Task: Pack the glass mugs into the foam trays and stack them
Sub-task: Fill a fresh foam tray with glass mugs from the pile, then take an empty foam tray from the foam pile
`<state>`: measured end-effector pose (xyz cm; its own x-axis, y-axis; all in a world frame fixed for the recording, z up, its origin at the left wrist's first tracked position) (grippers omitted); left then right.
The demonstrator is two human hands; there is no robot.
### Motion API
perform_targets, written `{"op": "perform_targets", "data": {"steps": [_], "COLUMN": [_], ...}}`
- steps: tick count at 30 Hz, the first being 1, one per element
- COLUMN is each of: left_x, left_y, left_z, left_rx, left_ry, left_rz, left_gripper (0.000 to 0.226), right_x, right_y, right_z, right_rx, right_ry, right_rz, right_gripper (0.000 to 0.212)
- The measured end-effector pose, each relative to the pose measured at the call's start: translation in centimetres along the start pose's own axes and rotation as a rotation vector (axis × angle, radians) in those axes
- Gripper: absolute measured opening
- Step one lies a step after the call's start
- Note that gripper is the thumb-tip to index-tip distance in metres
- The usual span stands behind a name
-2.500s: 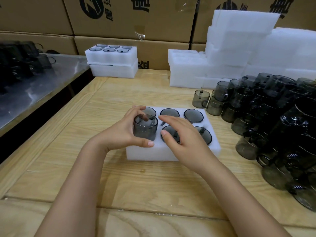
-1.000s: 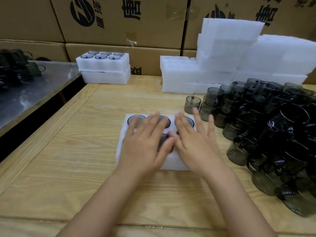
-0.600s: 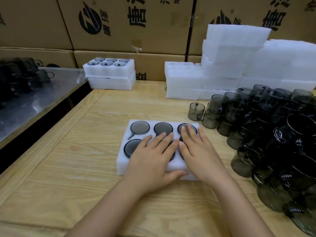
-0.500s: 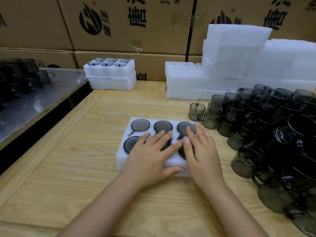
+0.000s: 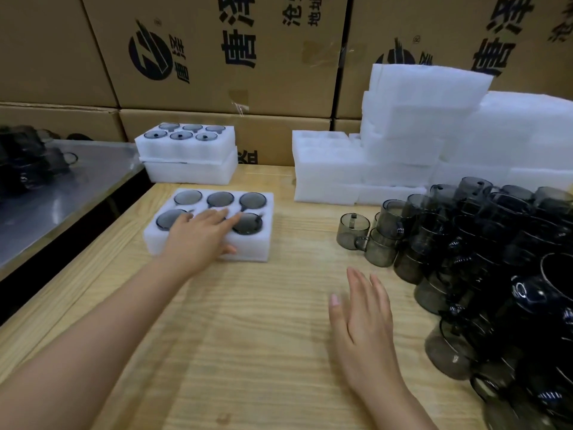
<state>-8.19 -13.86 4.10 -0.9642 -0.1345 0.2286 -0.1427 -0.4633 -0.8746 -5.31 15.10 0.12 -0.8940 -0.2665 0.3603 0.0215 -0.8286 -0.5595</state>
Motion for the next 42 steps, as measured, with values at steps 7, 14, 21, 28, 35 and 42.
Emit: {"op": "perform_targets", "data": {"steps": [7,14,21,28,35,42], "left_x": [4.3,6.5,8.0,8.3,8.7,9.2], "left_y": [4.4,7.2,8.5,9.2,9.7,6.3], "left_z": [6.4,10.7,12.0,12.3,13.2,9.8], "left_rx": [-0.068,-0.09,-0.128,-0.063,-0.054,0.218], "left_ry": [-0.147,-0.202,-0.138,-0.051,-0.028,-0.14], "left_rz": [0.183,0.276,0.219,0.166,0.185,0.284], "left_gripper": [0.068,0.08,0.072,0.07,0.069,0.053], "right_x": [0.4,0.6,0.7,0.8,0.6,0.9], "right_y": [0.2,0.5,0.6,0.8,0.9,0.8], "right_z": [-0.3,-0.5,-0.5,-0.8,-0.8,-0.2], "right_rx": [-0.077,-0.106,-0.16,-0.208,-0.178,-0.217], "right_ry": [0.073,0.098,0.103,0.095,0.093,0.116], "right_rz": [0.108,0.121,0.128,0.125,0.113,0.207], "right_gripper": [0.072,0.055,0.056,0.058,0.058,0.069]}}
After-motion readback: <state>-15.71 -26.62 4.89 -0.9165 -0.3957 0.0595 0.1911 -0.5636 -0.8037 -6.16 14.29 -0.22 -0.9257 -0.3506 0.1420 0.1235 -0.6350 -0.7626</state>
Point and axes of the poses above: each hand's wrist, its own x-axis towards the middle knuckle, its own y-axis out of the palm, z = x × y, the point moved 2 cm from there along x, towards the middle knuckle, and after that the axes turned 15 degrees about x, right-handed, at the moved point
